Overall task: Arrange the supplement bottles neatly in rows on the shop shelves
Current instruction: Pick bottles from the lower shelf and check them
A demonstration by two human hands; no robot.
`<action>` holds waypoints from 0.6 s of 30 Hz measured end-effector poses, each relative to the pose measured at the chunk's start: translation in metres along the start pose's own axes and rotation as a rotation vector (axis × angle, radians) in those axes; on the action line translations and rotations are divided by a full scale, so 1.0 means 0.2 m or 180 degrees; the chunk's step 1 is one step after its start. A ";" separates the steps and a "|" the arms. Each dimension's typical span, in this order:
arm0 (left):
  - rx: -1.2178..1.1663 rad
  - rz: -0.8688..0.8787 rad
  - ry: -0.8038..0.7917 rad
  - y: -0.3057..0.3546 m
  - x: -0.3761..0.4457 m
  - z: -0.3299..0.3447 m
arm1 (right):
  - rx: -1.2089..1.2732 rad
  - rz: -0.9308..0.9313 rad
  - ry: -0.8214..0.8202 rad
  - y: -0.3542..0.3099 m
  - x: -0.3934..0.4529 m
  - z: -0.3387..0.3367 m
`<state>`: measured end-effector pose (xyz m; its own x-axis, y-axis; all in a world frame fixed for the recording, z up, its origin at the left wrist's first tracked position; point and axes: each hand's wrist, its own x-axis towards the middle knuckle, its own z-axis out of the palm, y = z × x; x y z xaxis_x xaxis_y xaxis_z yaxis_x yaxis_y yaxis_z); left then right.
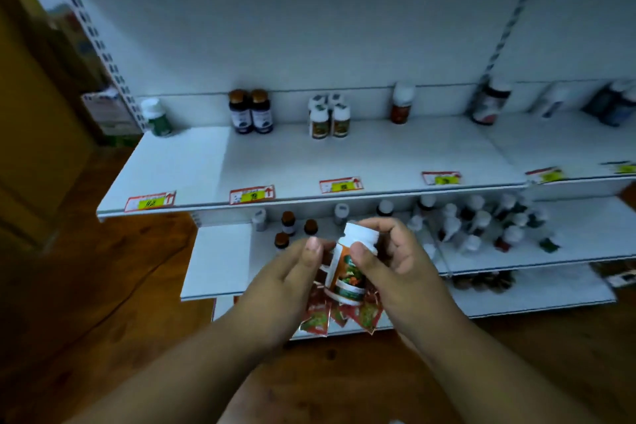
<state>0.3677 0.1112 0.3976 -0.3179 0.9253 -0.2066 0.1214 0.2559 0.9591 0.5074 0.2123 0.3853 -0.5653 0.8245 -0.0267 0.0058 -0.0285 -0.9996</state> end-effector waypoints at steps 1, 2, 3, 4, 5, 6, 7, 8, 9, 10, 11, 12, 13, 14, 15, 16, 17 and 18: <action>0.0065 0.0045 -0.0017 0.04 0.03 0.06 | 0.0031 -0.0023 0.0033 -0.03 0.00 -0.08; 0.0114 0.0087 -0.0025 0.08 0.07 0.12 | 0.0060 -0.0054 0.0072 -0.05 0.00 -0.16; 0.0145 0.0128 -0.0024 0.12 0.11 0.19 | 0.0059 -0.0103 0.0122 -0.08 0.02 -0.24; 0.0148 0.0158 -0.0002 0.16 0.16 0.26 | 0.0037 -0.0156 0.0179 -0.10 0.03 -0.33; 0.0118 0.0171 0.0017 0.19 0.22 0.34 | 0.0014 -0.0211 0.0221 -0.12 0.05 -0.43; 0.0049 0.0182 0.0019 0.23 0.27 0.42 | 0.0003 -0.0243 0.0257 -0.14 0.07 -0.52; 0.0010 0.0190 0.0009 0.26 0.33 0.52 | -0.0008 -0.0262 0.0287 -0.16 0.10 -0.63; 0.0011 0.0210 -0.0006 0.30 0.39 0.61 | -0.0018 -0.0262 0.0317 -0.18 0.13 -0.74; 0.0038 0.0246 -0.0014 0.34 0.45 0.70 | -0.0036 -0.0254 0.0342 -0.19 0.18 -0.84; 0.0062 0.0264 -0.0020 0.38 0.51 0.77 | -0.0053 -0.0234 0.0371 -0.21 0.21 -0.92; 0.0100 0.0269 -0.0015 0.41 0.56 0.83 | -0.0086 -0.0233 0.0413 -0.23 0.25 -1.00; 0.0128 0.0290 0.0018 0.43 0.60 0.88 | -0.0090 -0.0239 0.0456 -0.24 0.29 -1.06; 0.0168 0.0307 0.0091 0.45 0.64 0.91 | -0.0089 -0.0251 0.0481 -0.25 0.34 -1.11; 0.0199 0.0333 0.0189 0.46 0.67 0.92 | -0.0102 -0.0238 0.0484 -0.26 0.39 -1.14; 0.0255 0.0356 0.0281 0.47 0.70 0.92 | -0.0188 -0.0229 0.0467 -0.26 0.45 -1.16; 0.0340 0.0382 0.0343 0.47 0.74 0.90 | -0.0314 -0.0214 0.0445 -0.27 0.50 -1.17; 0.0467 0.0376 0.0396 0.45 0.77 0.87 | -0.0459 -0.0226 0.0395 -0.26 0.56 -1.16; 0.0601 0.0372 0.0457 0.43 0.81 0.83 | -0.0568 -0.0250 0.0317 -0.25 0.62 -1.15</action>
<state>0.4822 0.3294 0.4153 -0.4199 0.9060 -0.0540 0.3342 0.2097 0.9189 0.6260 0.4455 0.4302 -0.4854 0.8723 0.0592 0.1158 0.1312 -0.9846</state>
